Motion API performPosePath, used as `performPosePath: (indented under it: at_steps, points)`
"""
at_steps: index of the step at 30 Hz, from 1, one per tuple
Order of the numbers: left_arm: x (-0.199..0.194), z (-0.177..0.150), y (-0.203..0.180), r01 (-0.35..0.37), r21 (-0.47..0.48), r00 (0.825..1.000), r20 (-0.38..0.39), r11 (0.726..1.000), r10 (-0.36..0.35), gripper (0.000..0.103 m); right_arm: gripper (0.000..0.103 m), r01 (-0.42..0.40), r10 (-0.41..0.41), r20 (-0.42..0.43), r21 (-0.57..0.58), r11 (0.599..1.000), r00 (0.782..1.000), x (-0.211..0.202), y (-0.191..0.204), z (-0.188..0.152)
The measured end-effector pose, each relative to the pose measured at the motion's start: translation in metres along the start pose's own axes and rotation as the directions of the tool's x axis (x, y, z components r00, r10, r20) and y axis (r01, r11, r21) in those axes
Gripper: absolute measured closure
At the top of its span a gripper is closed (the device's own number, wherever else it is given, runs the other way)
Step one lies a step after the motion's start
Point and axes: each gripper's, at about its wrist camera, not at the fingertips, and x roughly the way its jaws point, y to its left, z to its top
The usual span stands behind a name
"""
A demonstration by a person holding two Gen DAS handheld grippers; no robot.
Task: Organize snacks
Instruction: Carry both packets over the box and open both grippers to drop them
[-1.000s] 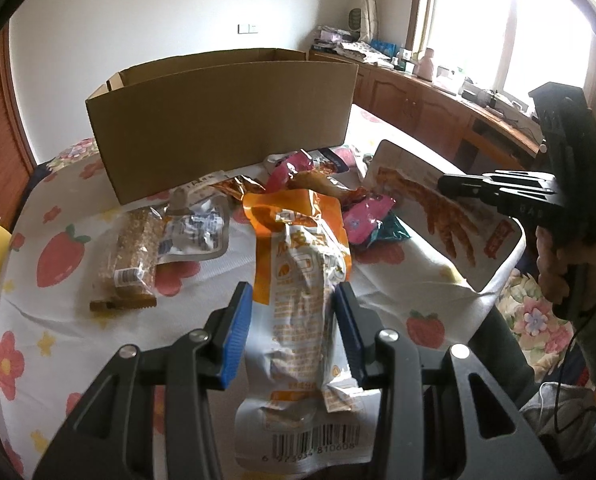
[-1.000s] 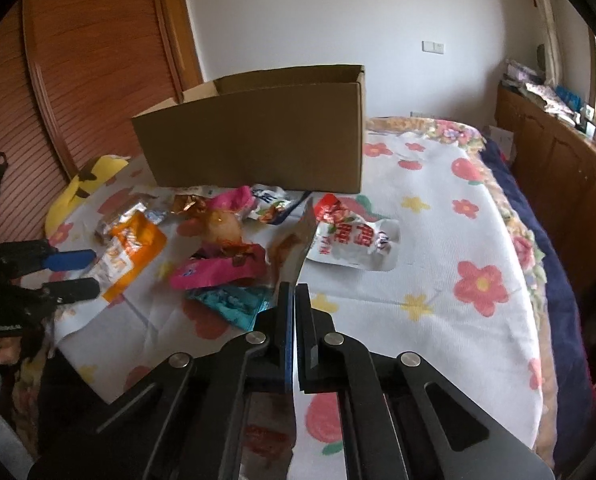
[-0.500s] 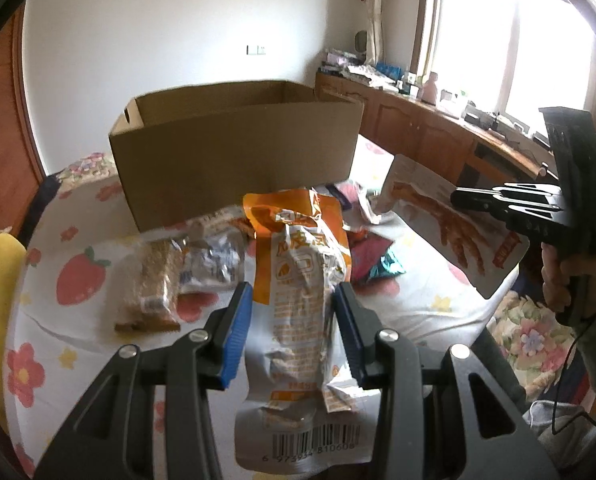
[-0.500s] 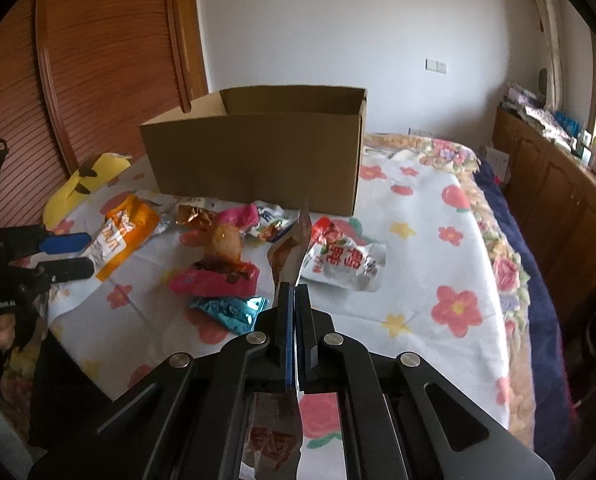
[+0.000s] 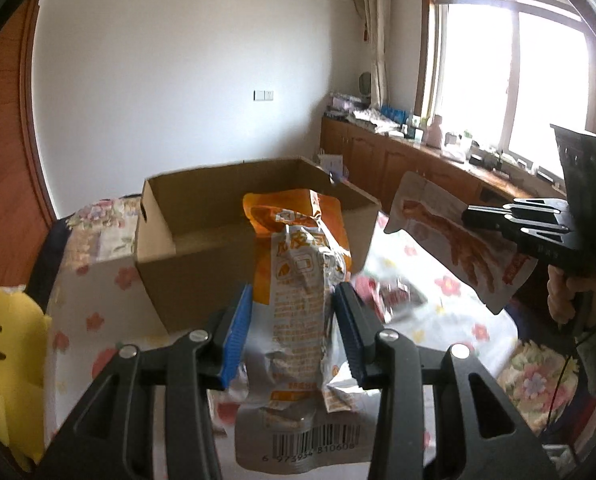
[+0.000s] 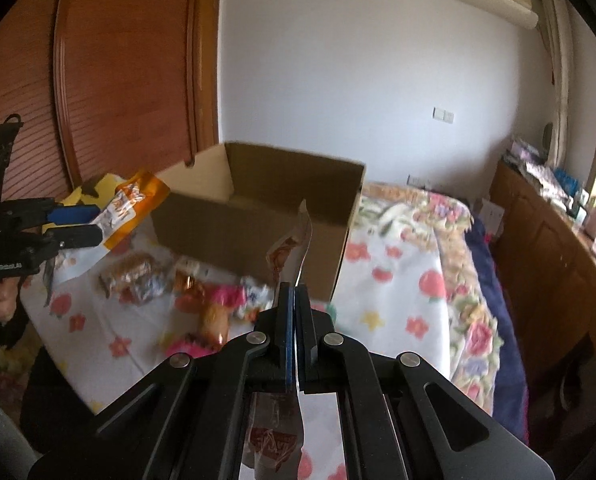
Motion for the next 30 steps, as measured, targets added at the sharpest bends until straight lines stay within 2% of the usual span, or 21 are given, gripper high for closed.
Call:
performPosePath:
  at_steps: [8, 17, 25, 30]
  points:
    - [0.023, 0.054, 0.028, -0.025, -0.013, 0.999, 0.048, 1.000, 0.026, 0.062, 0.103, -0.001, 0.005, 0.058, -0.067, 0.998, 0.998, 0.020, -0.001, 0.052]
    - [0.065, 0.096, 0.069, -0.073, -0.041, 0.994, 0.073, 0.996, 0.076, 0.062, 0.103, -0.008, 0.017, 0.075, -0.120, 0.993, 0.997, 0.080, 0.007, 0.102]
    - [0.123, 0.106, 0.097, -0.101, -0.052, 0.993, 0.053, 0.994, 0.104, 0.062, 0.103, -0.017, 0.021, 0.025, -0.148, 0.989, 0.999, 0.157, 0.007, 0.120]
    - [0.158, 0.100, 0.105, -0.113, -0.039, 0.994, -0.002, 0.993, 0.113, 0.062, 0.103, -0.027, 0.025, -0.023, -0.118, 0.993, 0.999, 0.194, 0.005, 0.110]
